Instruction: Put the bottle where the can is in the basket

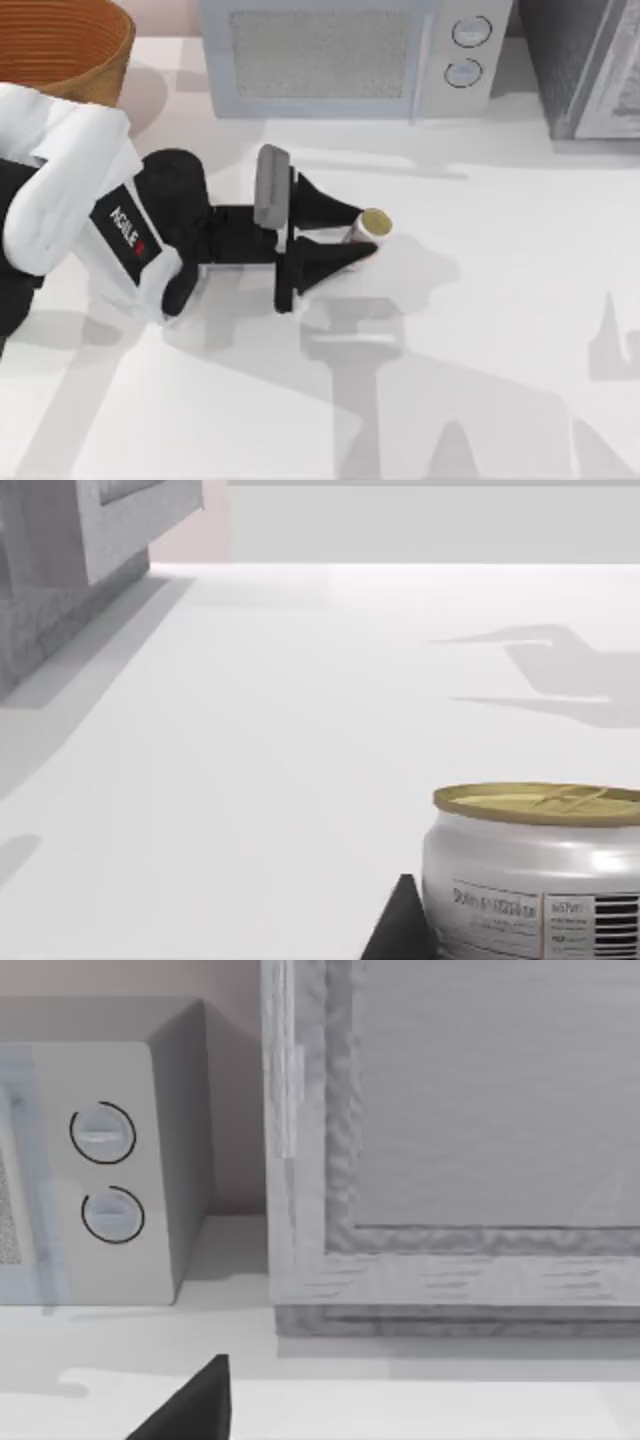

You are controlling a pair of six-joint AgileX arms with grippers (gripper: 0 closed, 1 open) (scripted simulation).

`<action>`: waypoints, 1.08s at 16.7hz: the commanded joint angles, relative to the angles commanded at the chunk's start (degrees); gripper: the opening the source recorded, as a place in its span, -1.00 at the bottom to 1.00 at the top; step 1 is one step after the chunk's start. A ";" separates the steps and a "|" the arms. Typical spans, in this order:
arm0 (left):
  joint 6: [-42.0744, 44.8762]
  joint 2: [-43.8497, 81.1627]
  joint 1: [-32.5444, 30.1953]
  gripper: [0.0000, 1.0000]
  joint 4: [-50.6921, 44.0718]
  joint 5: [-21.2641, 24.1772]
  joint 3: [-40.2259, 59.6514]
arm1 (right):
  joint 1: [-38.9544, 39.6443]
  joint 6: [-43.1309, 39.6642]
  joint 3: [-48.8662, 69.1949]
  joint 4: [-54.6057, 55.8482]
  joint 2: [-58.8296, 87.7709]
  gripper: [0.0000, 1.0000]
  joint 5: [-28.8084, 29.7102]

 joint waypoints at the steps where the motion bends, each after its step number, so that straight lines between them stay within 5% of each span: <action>1: 0.00 0.00 0.00 -0.70 0.00 0.00 0.00 | 0.00 0.00 0.00 0.00 0.00 1.00 0.00; 12: 0.00 0.00 0.00 0.96 0.00 0.00 0.00 | 0.00 0.00 0.00 0.00 0.00 1.00 0.00; 18: 0.00 0.00 0.00 1.00 0.00 0.00 0.00 | 0.00 0.00 0.00 0.00 0.00 1.00 0.00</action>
